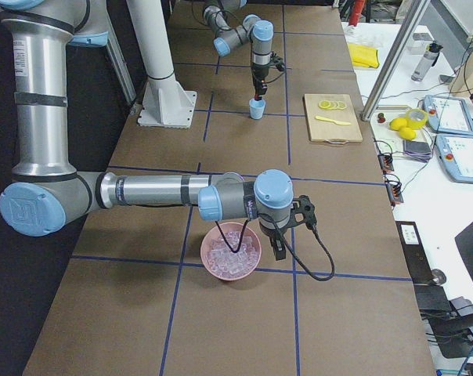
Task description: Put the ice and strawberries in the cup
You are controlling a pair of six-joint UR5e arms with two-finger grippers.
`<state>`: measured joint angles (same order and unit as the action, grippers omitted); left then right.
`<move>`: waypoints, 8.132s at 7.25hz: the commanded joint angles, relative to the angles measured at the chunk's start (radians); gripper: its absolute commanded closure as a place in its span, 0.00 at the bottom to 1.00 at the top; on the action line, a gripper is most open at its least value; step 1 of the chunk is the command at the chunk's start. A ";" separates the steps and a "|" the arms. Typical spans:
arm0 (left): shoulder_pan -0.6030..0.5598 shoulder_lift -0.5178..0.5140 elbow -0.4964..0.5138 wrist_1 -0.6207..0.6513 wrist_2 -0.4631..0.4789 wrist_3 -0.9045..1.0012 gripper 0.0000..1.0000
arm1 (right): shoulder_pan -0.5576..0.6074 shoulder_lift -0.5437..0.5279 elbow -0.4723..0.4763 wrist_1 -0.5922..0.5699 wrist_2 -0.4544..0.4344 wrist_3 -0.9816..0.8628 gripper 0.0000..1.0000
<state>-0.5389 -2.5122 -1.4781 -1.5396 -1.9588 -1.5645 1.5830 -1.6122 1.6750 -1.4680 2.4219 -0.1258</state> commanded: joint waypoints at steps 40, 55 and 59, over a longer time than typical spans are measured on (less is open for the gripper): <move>-1.067 0.934 -0.084 0.050 -0.425 1.688 0.00 | 0.022 -0.015 -0.067 0.003 -0.046 0.028 0.01; -1.067 0.934 -0.076 0.019 -0.423 1.683 0.00 | 0.022 -0.023 -0.064 0.002 -0.040 0.031 0.01; -1.067 0.934 -0.079 0.019 -0.423 1.683 0.00 | 0.022 -0.020 -0.064 0.002 -0.041 0.028 0.01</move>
<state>-1.6061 -1.5785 -1.5558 -1.5202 -2.3823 0.1181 1.6046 -1.6328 1.6119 -1.4661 2.3813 -0.0975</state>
